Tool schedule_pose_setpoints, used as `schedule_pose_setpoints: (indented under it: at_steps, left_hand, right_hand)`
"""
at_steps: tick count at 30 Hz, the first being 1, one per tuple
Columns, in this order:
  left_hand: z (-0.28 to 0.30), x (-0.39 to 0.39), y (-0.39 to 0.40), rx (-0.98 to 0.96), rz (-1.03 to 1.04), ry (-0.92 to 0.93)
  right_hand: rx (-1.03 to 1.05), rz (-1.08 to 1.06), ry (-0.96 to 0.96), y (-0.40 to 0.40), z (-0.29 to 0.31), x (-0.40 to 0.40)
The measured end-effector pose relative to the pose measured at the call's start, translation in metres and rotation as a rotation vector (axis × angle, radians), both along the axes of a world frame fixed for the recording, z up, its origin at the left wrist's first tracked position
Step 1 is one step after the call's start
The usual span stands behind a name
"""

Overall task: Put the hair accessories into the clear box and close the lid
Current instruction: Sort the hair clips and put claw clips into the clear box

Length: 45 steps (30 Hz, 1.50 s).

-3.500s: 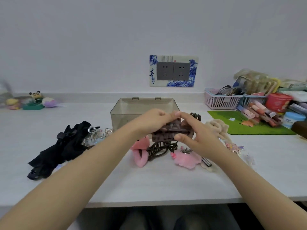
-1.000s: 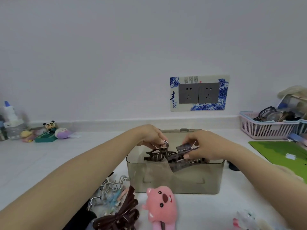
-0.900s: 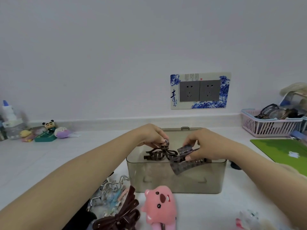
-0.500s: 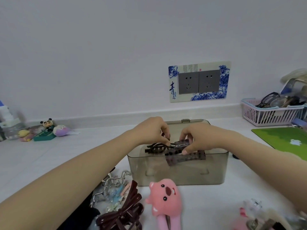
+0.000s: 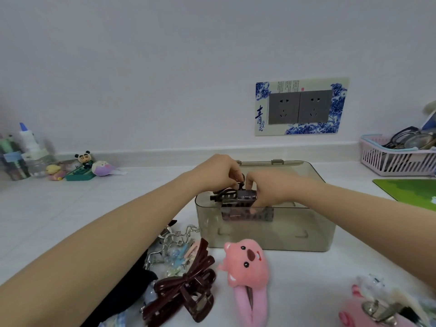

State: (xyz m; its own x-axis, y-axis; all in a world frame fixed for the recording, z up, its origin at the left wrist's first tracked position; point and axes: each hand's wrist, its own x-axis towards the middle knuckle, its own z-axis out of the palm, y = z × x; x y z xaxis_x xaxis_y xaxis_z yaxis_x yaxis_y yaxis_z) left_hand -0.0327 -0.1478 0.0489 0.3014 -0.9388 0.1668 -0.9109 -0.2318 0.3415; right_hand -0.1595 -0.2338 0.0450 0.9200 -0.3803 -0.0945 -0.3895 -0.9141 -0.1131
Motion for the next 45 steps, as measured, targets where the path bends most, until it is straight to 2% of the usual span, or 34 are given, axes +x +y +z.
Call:
schedule_pose_setpoints:
  at_steps: [6, 10, 14, 29, 32, 34, 38, 42, 45]
  left_hand:
    - [0.009, -0.002, 0.018, -0.025, 0.016, 0.082]
    - [0.010, -0.007, 0.024, 0.120, -0.003, -0.010]
    - [0.009, -0.008, 0.025, 0.167, 0.008, -0.080]
    - [0.006, -0.010, 0.025, 0.127, 0.059, -0.146]
    - [0.009, -0.012, 0.031, 0.064, 0.066, -0.120]
    - [0.014, -0.016, 0.040, -0.002, 0.070, -0.087]
    - [0.019, -0.033, 0.068, -0.110, 0.088, -0.014]
    - [0.017, -0.057, 0.107, -0.189, 0.105, 0.008]
    - [0.010, -0.074, 0.137, -0.158, 0.113, 0.050]
  right_hand:
    - [0.314, -0.091, -0.132, -0.011, -0.005, -0.002]
    - [0.463, -0.089, -0.218, -0.009, -0.007, 0.002]
    - [0.568, -0.070, -0.293, -0.004, -0.009, 0.007]
    - [0.596, -0.084, -0.308, -0.006, -0.006, 0.003]
    - [0.573, -0.089, -0.377, -0.004, 0.003, -0.003]
    - [0.514, -0.073, -0.434, 0.001, 0.011, -0.011]
    - [0.258, 0.012, -0.548, 0.029, 0.018, -0.035]
    - [0.208, 0.136, -0.659, 0.067, 0.012, -0.060]
    - [0.224, 0.210, -0.682, 0.091, 0.004, -0.074]
